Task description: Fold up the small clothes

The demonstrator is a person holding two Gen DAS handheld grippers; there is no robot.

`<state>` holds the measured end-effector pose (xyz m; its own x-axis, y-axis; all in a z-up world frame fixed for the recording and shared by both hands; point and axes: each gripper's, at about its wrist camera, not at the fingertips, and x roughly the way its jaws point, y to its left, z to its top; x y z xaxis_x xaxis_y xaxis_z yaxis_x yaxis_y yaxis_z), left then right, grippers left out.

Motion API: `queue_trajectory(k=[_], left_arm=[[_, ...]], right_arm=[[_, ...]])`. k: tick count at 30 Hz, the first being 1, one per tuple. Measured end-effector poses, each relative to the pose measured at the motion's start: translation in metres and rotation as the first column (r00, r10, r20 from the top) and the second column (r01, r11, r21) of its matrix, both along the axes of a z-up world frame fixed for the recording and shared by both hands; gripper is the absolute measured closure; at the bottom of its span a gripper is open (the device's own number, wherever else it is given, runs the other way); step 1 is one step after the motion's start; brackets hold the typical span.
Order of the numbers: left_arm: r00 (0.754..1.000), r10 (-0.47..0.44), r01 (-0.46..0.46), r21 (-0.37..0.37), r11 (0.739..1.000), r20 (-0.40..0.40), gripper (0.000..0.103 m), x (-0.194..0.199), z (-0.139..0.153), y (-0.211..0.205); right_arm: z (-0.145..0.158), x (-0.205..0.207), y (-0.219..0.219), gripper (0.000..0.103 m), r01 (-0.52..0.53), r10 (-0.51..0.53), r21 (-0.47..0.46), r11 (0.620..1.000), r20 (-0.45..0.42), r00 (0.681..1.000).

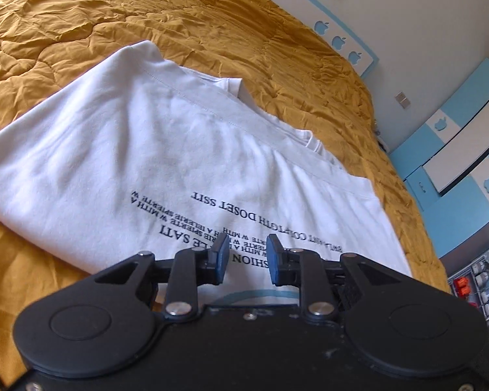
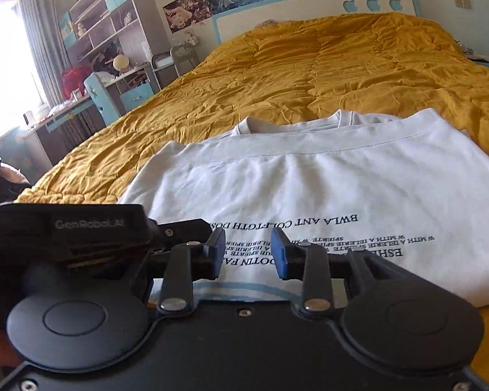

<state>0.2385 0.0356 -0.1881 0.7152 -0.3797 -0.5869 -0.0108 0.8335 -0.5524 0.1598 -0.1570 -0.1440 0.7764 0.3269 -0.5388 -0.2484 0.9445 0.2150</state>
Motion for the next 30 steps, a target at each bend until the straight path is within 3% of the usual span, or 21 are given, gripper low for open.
queue_trajectory(k=[3, 6, 11, 13, 15, 17, 19, 20, 21, 22, 25, 27, 30], left_arm=[[0.999, 0.031, -0.031, 0.016, 0.999, -0.009, 0.079, -0.001, -0.004, 0.022], [0.995, 0.096, -0.096, 0.085, 0.992, 0.009, 0.078, -0.008, 0.000, 0.047], [0.980, 0.197, -0.195, 0.097, 0.976, -0.015, 0.077, -0.016, -0.005, 0.106], [0.976, 0.217, -0.215, 0.068, 0.974, -0.026, 0.081, -0.018, -0.008, 0.123], [0.975, 0.220, -0.216, 0.083, 0.973, -0.032, 0.095, -0.018, -0.008, 0.134], [0.978, 0.207, -0.204, 0.083, 0.975, -0.033, 0.095, -0.018, -0.009, 0.138], [0.977, 0.207, -0.203, 0.087, 0.975, -0.041, 0.095, -0.018, -0.006, 0.137], [0.978, 0.205, -0.201, 0.066, 0.977, -0.045, 0.093, -0.018, -0.001, 0.132], [0.978, 0.203, -0.201, 0.043, 0.979, -0.043, 0.075, -0.022, 0.006, 0.128], [0.979, 0.200, -0.199, 0.030, 0.980, -0.032, 0.067, -0.029, 0.015, 0.123], [0.985, 0.172, -0.172, 0.009, 0.985, -0.023, 0.058, -0.048, 0.036, 0.107], [0.987, 0.156, -0.158, -0.050, 0.986, -0.049, 0.055, -0.065, 0.040, 0.099], [0.978, 0.171, -0.188, -0.149, 0.971, -0.116, 0.054, -0.085, 0.027, 0.096]], right_arm=[[-0.012, 0.000, -0.005, 0.072, 0.008, -0.010, -0.051, 0.999, -0.030, 1.000], [-0.010, -0.004, -0.035, 0.073, 0.063, -0.065, -0.056, 0.996, -0.030, 0.997], [-0.004, -0.012, -0.114, 0.073, 0.287, -0.290, -0.055, 0.956, -0.045, 0.956], [-0.005, -0.016, -0.145, 0.074, 0.357, -0.359, -0.039, 0.933, -0.056, 0.932], [-0.004, -0.020, -0.165, 0.074, 0.399, -0.401, -0.038, 0.916, -0.061, 0.914], [-0.003, -0.023, -0.177, 0.074, 0.450, -0.455, -0.081, 0.889, -0.054, 0.889], [-0.004, -0.026, -0.186, 0.074, 0.437, -0.439, -0.043, 0.898, -0.074, 0.895], [-0.003, -0.026, -0.185, 0.074, 0.437, -0.441, -0.056, 0.898, -0.080, 0.894], [-0.001, -0.027, -0.182, 0.072, 0.438, -0.443, -0.074, 0.896, -0.080, 0.893], [0.006, -0.029, -0.178, 0.067, 0.445, -0.451, -0.085, 0.891, -0.077, 0.889], [0.031, -0.047, -0.172, 0.053, 0.417, -0.414, 0.048, 0.908, -0.063, 0.908], [0.039, -0.055, -0.166, 0.049, 0.387, -0.377, 0.122, 0.914, -0.095, 0.921], [0.034, -0.067, -0.161, 0.049, 0.378, -0.338, 0.288, 0.880, -0.181, 0.924]])
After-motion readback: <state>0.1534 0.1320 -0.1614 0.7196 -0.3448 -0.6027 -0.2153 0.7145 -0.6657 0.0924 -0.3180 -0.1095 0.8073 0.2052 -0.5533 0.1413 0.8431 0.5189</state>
